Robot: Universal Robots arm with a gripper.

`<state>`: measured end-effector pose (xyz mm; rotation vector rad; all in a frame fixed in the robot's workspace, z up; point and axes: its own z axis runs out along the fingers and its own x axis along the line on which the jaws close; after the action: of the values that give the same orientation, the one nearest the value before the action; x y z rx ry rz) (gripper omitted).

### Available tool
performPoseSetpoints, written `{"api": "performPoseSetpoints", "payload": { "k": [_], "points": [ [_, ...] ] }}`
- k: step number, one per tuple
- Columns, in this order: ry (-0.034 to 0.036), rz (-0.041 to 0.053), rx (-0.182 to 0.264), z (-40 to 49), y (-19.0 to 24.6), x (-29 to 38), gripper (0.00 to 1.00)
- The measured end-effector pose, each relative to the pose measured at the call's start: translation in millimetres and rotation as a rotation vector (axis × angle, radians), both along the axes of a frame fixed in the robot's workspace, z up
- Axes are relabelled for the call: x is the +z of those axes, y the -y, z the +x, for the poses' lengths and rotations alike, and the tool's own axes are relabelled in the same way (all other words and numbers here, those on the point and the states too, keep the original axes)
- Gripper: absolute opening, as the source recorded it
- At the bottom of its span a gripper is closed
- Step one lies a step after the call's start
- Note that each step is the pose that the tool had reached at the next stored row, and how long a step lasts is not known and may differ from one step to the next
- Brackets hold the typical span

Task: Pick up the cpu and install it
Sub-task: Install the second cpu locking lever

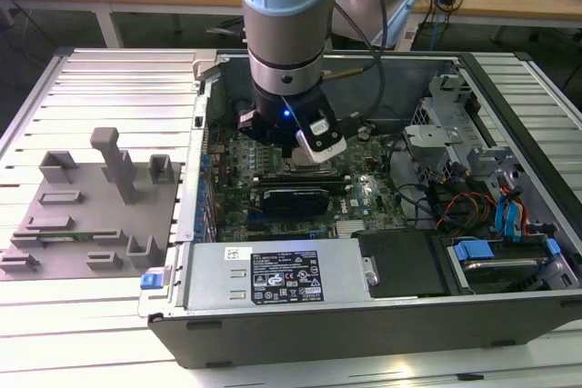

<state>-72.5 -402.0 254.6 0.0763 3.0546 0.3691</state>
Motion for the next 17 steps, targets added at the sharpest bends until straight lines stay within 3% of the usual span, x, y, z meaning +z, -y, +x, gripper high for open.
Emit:
{"api": "performPoseSetpoints", "payload": {
  "k": [7,10,11,14,16,17],
  "points": [
    [-0.0035,-0.0309,-0.013,16.6,-0.4,0.0,0.11],
    [-0.0040,-0.0439,-0.016,24.5,-4.0,-0.1,0.11],
    [-0.0038,-0.0459,-0.016,25.5,-6.2,-0.2,0.11],
    [-0.0039,-0.0588,-0.016,28.4,-22.5,-0.3,0.11],
    [-0.0039,-0.0652,-0.016,29.0,-28.8,-0.3,0.11],
    [-0.0038,-0.0734,-0.016,29.5,-34.7,-0.3,0.11]
  ]
}}
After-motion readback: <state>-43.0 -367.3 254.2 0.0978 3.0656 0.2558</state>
